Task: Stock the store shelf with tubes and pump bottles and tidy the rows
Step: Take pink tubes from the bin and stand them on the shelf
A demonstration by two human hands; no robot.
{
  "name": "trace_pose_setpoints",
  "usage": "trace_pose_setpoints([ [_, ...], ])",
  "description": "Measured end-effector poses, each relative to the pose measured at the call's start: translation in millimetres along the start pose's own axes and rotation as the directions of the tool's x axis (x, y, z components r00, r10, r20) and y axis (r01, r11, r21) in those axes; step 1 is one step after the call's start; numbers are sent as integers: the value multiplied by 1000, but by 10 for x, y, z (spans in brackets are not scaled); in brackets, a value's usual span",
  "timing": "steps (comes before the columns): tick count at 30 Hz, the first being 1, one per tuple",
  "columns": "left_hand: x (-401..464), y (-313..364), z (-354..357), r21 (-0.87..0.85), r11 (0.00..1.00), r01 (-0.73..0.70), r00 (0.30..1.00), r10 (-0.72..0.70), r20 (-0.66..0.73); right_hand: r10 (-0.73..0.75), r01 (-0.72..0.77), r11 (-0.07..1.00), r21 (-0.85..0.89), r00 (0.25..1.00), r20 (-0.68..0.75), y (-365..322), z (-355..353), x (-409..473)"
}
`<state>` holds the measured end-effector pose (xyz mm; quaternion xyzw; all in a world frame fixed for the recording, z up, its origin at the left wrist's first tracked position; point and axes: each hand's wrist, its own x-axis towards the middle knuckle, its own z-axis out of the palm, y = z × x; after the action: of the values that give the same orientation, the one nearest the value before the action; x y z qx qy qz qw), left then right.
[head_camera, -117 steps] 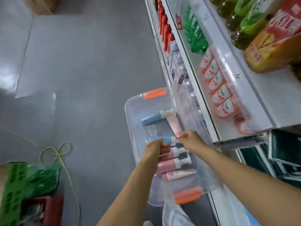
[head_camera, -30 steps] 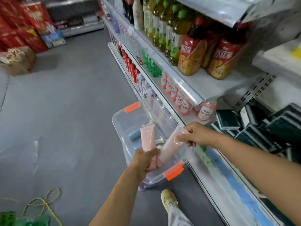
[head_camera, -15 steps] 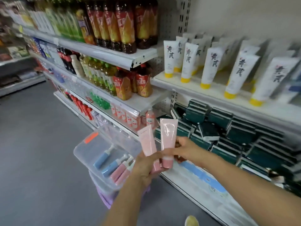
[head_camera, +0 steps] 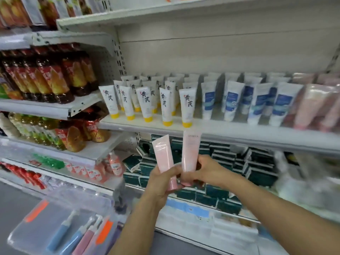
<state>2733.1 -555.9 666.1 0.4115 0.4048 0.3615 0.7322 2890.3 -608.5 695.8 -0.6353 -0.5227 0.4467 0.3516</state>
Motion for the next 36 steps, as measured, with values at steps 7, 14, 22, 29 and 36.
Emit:
trace_pose_setpoints([
  [7, 62, -269, 1423, 2, 1000, -19, 985, 18, 169, 8, -11, 1000, -15, 977, -212, 256, -1183, -752],
  [14, 51, -431, 2576, 18, 999, -32, 960, 26, 278, -27, 26, 1000, -8, 925, -379, 600, -2137, -1234],
  [22, 97, -644, 3513, -6, 999, -32, 962, 33, 270, -69, 78, 997, -3, 853, -517, 963, -3080, -1554],
  [29, 183, -718, 4004, -8, 999, -38, 968, 38, 246, -1, -29, 999, -31, 716, -698, 1315, -3895, -1557],
  [36, 253, -740, 4241, -20, 999, -32, 962, 36, 269, 18, -109, 992, -70, 650, -760, 1588, -4263, -1481],
])
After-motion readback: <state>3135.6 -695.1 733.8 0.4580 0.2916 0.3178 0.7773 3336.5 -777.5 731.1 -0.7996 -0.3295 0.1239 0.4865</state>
